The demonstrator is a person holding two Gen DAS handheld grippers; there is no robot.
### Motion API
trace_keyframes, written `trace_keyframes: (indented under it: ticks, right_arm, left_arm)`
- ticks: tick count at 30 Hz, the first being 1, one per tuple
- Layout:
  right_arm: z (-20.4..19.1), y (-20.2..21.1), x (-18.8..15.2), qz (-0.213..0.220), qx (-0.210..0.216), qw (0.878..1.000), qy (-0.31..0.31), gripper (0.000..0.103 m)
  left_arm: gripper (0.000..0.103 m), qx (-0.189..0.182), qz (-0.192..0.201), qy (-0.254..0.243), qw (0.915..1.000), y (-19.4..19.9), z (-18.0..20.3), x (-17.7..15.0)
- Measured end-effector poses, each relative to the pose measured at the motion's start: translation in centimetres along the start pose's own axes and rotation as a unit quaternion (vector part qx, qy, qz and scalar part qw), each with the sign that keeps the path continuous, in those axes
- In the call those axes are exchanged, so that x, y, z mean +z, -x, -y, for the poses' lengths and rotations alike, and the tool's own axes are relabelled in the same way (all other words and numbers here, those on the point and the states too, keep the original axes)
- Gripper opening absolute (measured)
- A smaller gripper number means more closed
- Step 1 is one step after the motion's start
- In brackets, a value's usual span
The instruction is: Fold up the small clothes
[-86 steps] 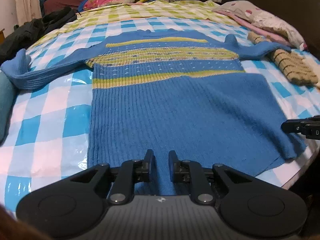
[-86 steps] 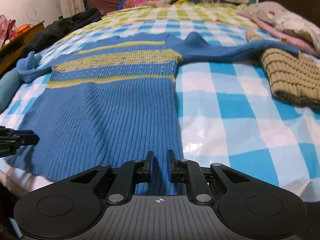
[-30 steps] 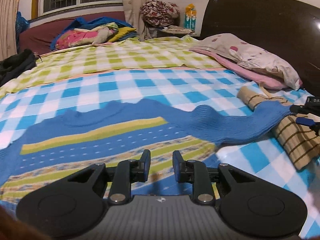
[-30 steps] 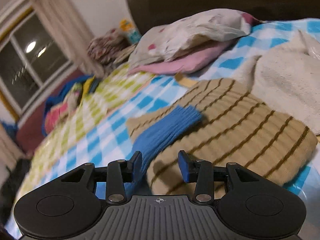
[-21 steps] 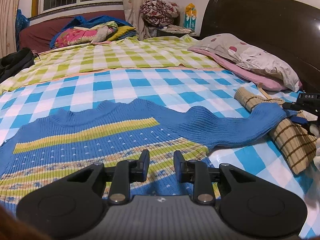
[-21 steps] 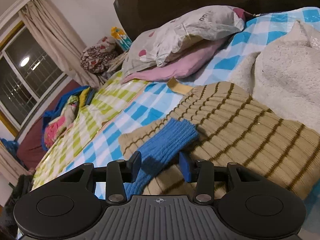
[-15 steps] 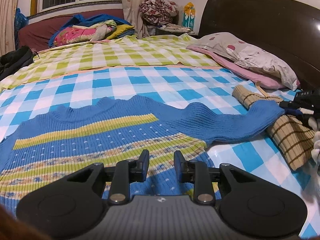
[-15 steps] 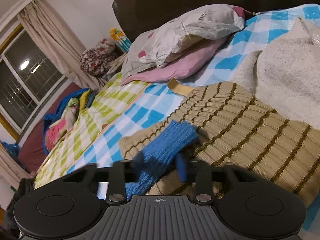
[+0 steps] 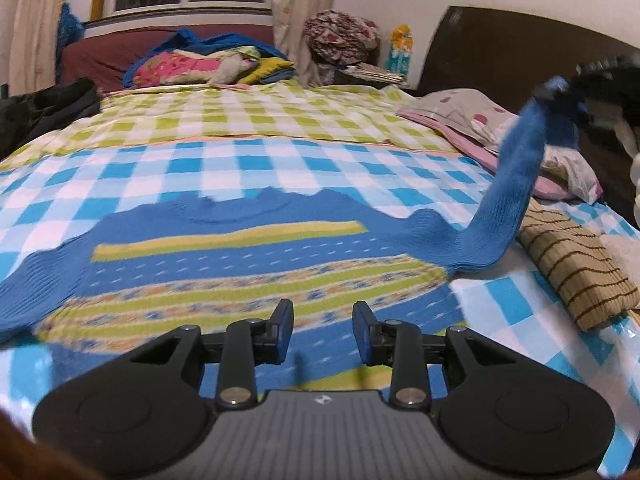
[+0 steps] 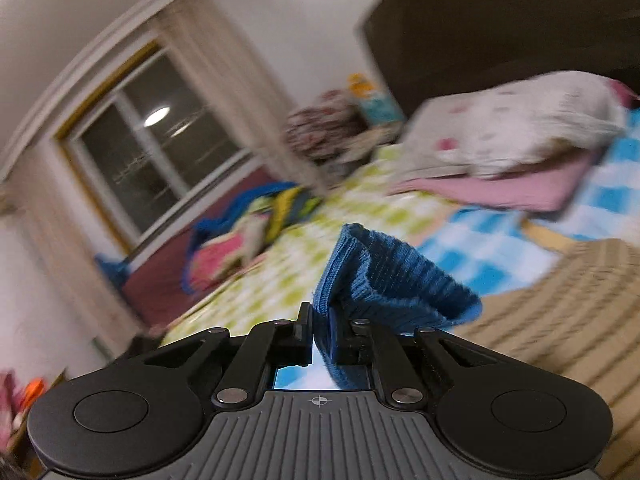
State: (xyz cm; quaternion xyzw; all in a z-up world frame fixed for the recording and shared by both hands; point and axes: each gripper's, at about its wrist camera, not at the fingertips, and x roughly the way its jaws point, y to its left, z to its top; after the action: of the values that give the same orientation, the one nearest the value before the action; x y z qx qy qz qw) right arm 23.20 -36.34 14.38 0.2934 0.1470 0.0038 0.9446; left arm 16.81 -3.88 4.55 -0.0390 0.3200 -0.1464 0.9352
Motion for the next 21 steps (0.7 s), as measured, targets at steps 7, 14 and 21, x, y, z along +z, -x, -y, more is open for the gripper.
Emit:
trace_keyframes:
  ticks: [7, 14, 21]
  right_arm:
    - [-9.2, -4.1, -5.9, -0.080, 0.072, 0.992, 0.073, 0.009]
    - [-16.0, -7.6, -13.9, -0.150, 0.104, 0.973, 0.142, 0.009]
    - [-20.4, -9.5, -21.7, -0.190, 0.104, 0.947, 0.239, 0.009]
  left_arm:
    - [0.039, 0.031, 0.005, 0.038, 0.9988, 2.3, -4.9, -2.1]
    - [0.039, 0.049, 0.006, 0.065, 0.9966, 3.9, -9.2, -4.2]
    - [0.039, 0.045, 0.016, 0.091, 0.9947, 4.6, -12.3, -4.3]
